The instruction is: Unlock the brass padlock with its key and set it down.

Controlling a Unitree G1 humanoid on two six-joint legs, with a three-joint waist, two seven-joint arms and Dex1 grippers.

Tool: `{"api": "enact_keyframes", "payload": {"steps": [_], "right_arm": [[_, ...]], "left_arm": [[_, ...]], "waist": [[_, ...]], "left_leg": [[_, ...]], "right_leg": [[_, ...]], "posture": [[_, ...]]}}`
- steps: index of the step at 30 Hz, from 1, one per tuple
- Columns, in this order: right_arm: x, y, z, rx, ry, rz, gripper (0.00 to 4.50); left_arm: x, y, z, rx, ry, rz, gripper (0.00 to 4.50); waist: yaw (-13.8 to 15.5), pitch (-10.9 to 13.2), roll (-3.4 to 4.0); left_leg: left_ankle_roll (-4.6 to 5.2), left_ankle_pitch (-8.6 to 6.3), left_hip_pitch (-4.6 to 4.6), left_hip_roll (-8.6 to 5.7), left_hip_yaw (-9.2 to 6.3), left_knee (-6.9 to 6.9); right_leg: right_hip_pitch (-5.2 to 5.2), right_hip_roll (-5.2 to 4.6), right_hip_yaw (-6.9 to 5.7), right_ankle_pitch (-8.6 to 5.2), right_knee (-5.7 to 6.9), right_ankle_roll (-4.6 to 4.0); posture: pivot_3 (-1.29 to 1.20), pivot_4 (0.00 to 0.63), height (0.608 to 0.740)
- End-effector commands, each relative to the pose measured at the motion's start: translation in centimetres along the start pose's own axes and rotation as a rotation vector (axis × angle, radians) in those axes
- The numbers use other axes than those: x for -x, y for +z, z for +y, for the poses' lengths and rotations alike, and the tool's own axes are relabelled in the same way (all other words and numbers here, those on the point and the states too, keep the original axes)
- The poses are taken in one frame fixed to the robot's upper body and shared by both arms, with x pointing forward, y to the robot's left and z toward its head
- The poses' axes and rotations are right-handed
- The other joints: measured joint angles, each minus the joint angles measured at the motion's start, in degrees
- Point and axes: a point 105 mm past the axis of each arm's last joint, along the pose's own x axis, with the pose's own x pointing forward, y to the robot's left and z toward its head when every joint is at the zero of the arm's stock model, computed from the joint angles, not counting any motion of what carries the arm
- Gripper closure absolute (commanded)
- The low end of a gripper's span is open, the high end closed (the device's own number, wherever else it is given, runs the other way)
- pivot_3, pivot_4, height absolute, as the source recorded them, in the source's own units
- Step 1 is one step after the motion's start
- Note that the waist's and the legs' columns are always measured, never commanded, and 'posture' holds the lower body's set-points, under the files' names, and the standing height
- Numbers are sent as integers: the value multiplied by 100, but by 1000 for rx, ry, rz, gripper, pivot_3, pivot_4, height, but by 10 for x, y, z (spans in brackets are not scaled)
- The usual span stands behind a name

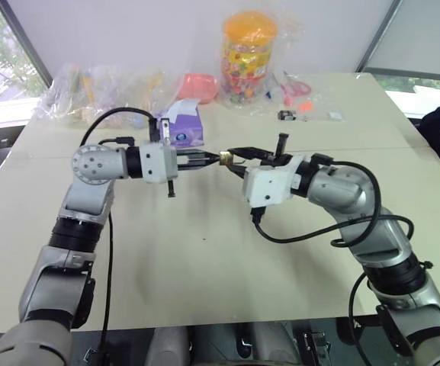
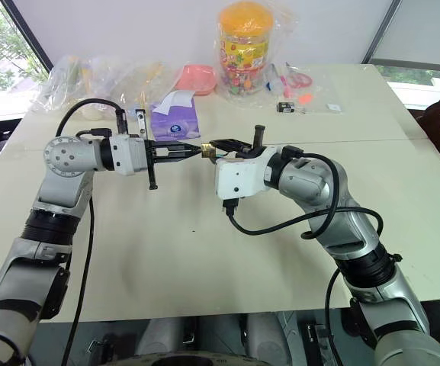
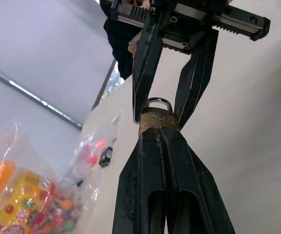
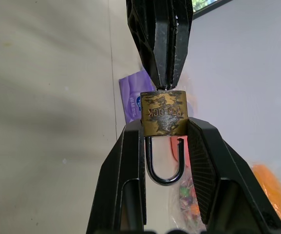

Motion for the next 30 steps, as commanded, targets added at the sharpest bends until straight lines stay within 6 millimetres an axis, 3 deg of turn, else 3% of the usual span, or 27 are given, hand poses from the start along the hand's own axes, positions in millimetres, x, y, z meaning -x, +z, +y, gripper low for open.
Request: {"api": "enact_keyframes", "payload": {"steps": [1,6,10,14,18,24,30], "right_arm": [[13,19,-36,95,-147,-47,3846],[13,20,-36,113,-143,-43,3846],[14,21,-37,121,-144,-45,3846],[14,21,-37,127,-144,-47,3846],[14,22,-37,137,-138,-49,3846],[12,24,-27,154,-91,-62,3846],[10,24,-22,171,-67,-64,3846]], "left_arm": [[-3,-13,-5,240,0,30,4480],[-1,-7,0,778,23,4,4480],[6,1,-1,1040,-12,-10,4480],[10,7,-1,1140,-26,-23,2791],[8,11,12,1162,28,-82,1122],[5,19,26,1175,54,-147,1122],[-2,27,27,1170,30,-173,1122]], "waist": [[2,0,0],[-17,0,0],[-42,0,0],[-14,0,0],[11,0,0],[-20,0,0],[-14,0,0]], "left_leg": [[0,0,0,0,0,0],[0,0,-1,1,-9,1],[0,0,3,3,-24,0],[0,0,3,3,-26,1],[0,0,1,-1,-26,3],[-1,0,3,-1,-26,4],[-2,1,3,-1,-26,4]], "right_leg": [[0,0,0,0,0,0],[0,1,0,0,2,1],[-1,4,1,0,9,1],[-1,2,1,-1,9,1],[2,-2,0,0,9,1],[2,0,0,0,9,1],[2,0,1,0,9,0]], "posture": [[0,150,740],[0,150,740],[0,150,740],[0,150,740],[0,150,740],[0,150,740],[0,150,740]]}}
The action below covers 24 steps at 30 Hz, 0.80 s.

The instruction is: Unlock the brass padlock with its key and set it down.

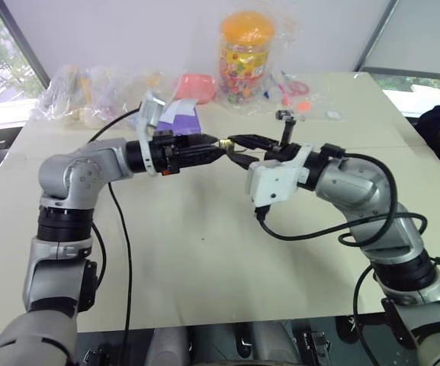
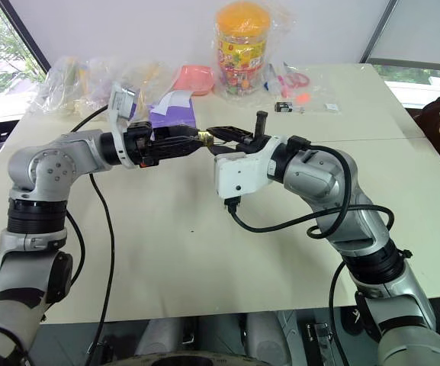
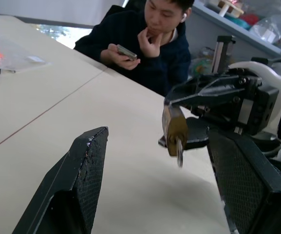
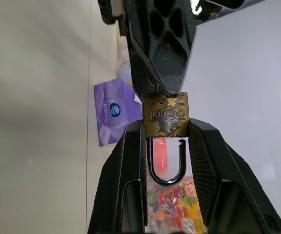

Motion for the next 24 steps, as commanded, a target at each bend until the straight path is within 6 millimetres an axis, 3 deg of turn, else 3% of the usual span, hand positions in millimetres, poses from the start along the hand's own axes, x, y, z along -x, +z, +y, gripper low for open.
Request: {"api": "enact_keyframes", "payload": {"steps": [1,5,6,9,14,21,24], "right_arm": [[3,8,-6,48,-16,-23,3846],[3,8,-6,60,-13,-23,3846],[2,9,-6,62,-12,-23,3846],[3,9,-6,64,-14,-24,3846],[3,9,-8,66,-21,-25,3846],[3,8,-13,66,-37,-19,3846],[2,9,-16,1,-47,-32,2308]], "left_arm": [[-3,13,-11,-49,-34,-23,1122],[-8,10,-11,-55,-36,-14,1122],[-9,10,-11,-57,-38,-12,1370],[-10,10,-12,-61,-44,-6,2376],[-11,7,-12,-64,-49,6,4477],[-8,-1,-11,-72,-54,51,4477],[-7,-3,-10,-82,-49,58,4500]], "waist": [[2,0,0],[5,0,0],[7,0,0],[6,0,0],[5,0,0],[5,0,0],[4,0,0]], "left_leg": [[0,0,0,0,0,0],[0,0,0,0,0,0],[0,0,0,0,0,0],[0,0,0,-1,1,0],[-1,0,0,-1,0,0],[-1,1,0,-1,0,0],[-1,0,0,-1,1,0]], "right_leg": [[0,0,0,0,0,0],[0,-1,0,0,0,0],[0,-1,0,0,0,0],[0,-1,0,0,0,0],[0,-1,0,0,0,0],[0,-1,0,0,0,0],[1,-1,0,0,0,0]], "posture": [[0,150,740],[0,150,740],[0,150,740],[0,150,740],[0,150,740],[0,150,740],[0,150,740]]}}
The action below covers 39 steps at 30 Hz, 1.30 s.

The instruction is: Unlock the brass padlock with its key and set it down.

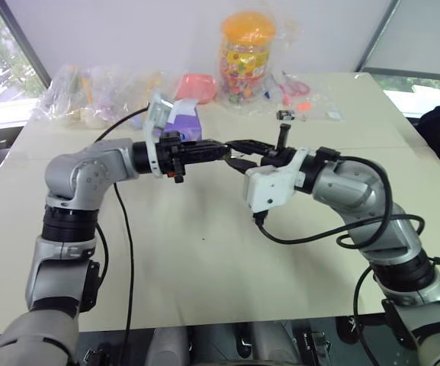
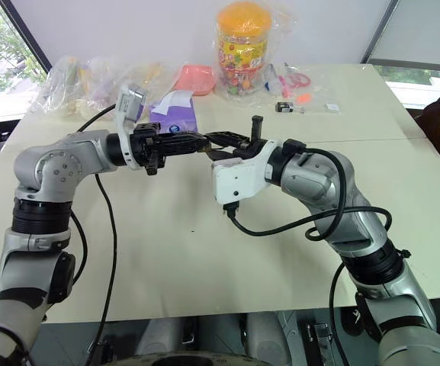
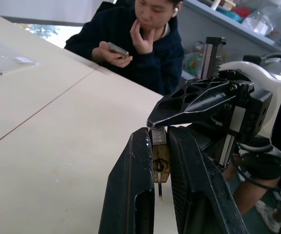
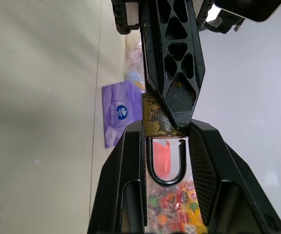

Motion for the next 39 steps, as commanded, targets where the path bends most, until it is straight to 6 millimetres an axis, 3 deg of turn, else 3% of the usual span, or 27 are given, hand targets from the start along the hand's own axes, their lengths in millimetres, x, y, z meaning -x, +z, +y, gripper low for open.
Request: {"api": "enact_keyframes", "payload": {"steps": [1,4,5,7,11,13,16,23,27,35,39], "right_arm": [[5,7,-22,-25,-77,-26,1838],[8,-3,-27,-158,-57,9,281],[9,-7,-27,-206,-43,20,53],[16,-13,-23,-314,26,35,53],[38,-18,-21,-799,133,-4,53],[43,-18,-21,-916,153,-19,53],[48,-20,-24,-1152,135,-63,903],[40,-3,-45,-1428,122,-204,4422],[32,4,-47,-1475,136,-219,4475],[21,7,-25,-1504,207,-156,4475],[16,-1,-16,-1511,207,-106,4475]], "left_arm": [[-1,1,-4,-44,-17,20,4500],[1,1,-3,-54,-19,24,4500],[1,2,-3,-57,-19,24,4500],[3,3,-2,-65,-18,24,4500],[8,7,1,-95,-9,26,4500],[9,8,2,-99,-10,26,4500],[9,11,2,-111,-15,23,4500],[6,13,1,-121,-25,25,4500],[4,15,-3,-126,-41,25,4500],[2,20,-8,-126,-61,17,4500],[2,20,-9,-125,-64,15,4500]], "waist": [[-1,0,0],[0,0,0],[4,0,0],[10,0,0],[16,0,0],[13,0,0],[2,0,0],[-7,0,1],[14,0,1],[-9,0,1],[-13,0,1]], "left_leg": [[0,0,0,0,0,0],[0,0,-1,0,0,0],[0,0,0,0,0,0],[0,0,0,0,-1,0],[1,0,-1,0,-1,0],[1,-1,-1,1,-1,0],[2,-1,0,2,-3,-1],[2,-1,-1,3,-2,-2],[3,-2,-6,1,-2,-3],[6,-3,-7,-2,-3,-3],[6,-3,-6,-1,-3,-3]], "right_leg": [[0,0,0,0,0,0],[0,0,0,0,0,0],[0,0,0,0,0,0],[1,-1,-1,0,0,0],[2,-2,-1,0,-2,-1],[3,-3,-1,1,-1,-1],[2,-1,-2,0,-1,-2],[-4,0,0,1,5,-1],[-4,-7,-1,1,2,-1],[-4,-7,-1,1,1,0],[-4,-7,-1,1,0,0]], "posture": [[0,150,740],[0,150,740],[0,150,740],[0,150,740],[0,150,740],[0,150,740],[0,150,740],[0,150,740],[0,150,740],[0,150,740],[0,150,740]]}}
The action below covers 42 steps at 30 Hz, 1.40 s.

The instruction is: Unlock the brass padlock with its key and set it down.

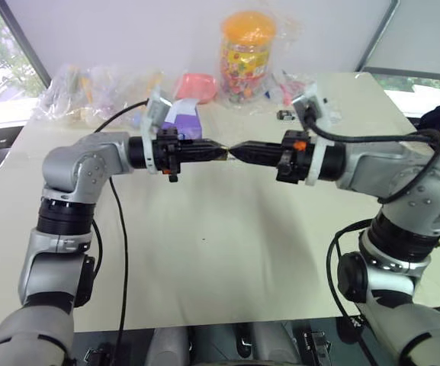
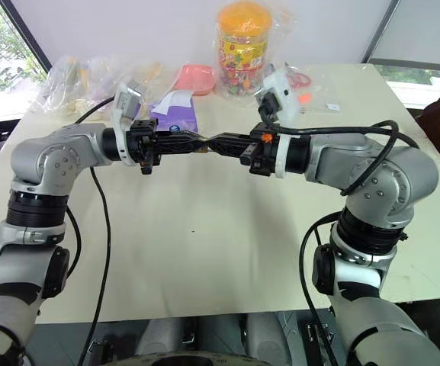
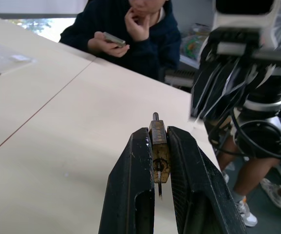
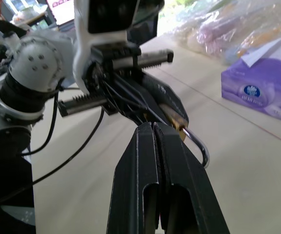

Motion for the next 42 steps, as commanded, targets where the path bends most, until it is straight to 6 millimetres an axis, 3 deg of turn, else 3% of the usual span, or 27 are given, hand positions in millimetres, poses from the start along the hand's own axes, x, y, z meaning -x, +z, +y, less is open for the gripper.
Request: {"api": "enact_keyframes", "payload": {"steps": [1,17,32,37,42], "right_arm": [[-2,0,-3,22,-14,-6,4475],[1,1,-43,-11,-157,-36,4475],[7,-22,-36,8,-144,27,4475],[23,-36,-40,65,-214,76,4475],[52,-56,-42,66,-298,111,4475]], "left_arm": [[0,14,-8,-48,-23,-28,4500],[4,14,-17,-21,-63,-24,4500],[6,15,-12,-44,-30,-33,4500],[2,-9,-4,-50,13,31,4500],[-8,-37,-2,40,20,40,4500]], "waist": [[-1,0,0],[3,0,0],[11,0,0],[9,0,0],[38,1,-2]], "left_leg": [[0,0,0,0,0,0],[2,-1,-2,0,1,-1],[2,-1,-4,2,0,-4],[3,-2,-2,2,1,-5],[4,-3,-5,1,0,-6]], "right_leg": [[0,0,0,0,0,0],[0,-2,0,0,-4,0],[-2,1,0,0,-9,0],[-2,2,0,0,-10,0],[-1,1,0,0,-14,0]], "posture": [[0,150,740],[0,150,740],[0,150,740],[0,150,740],[0,150,740]]}}
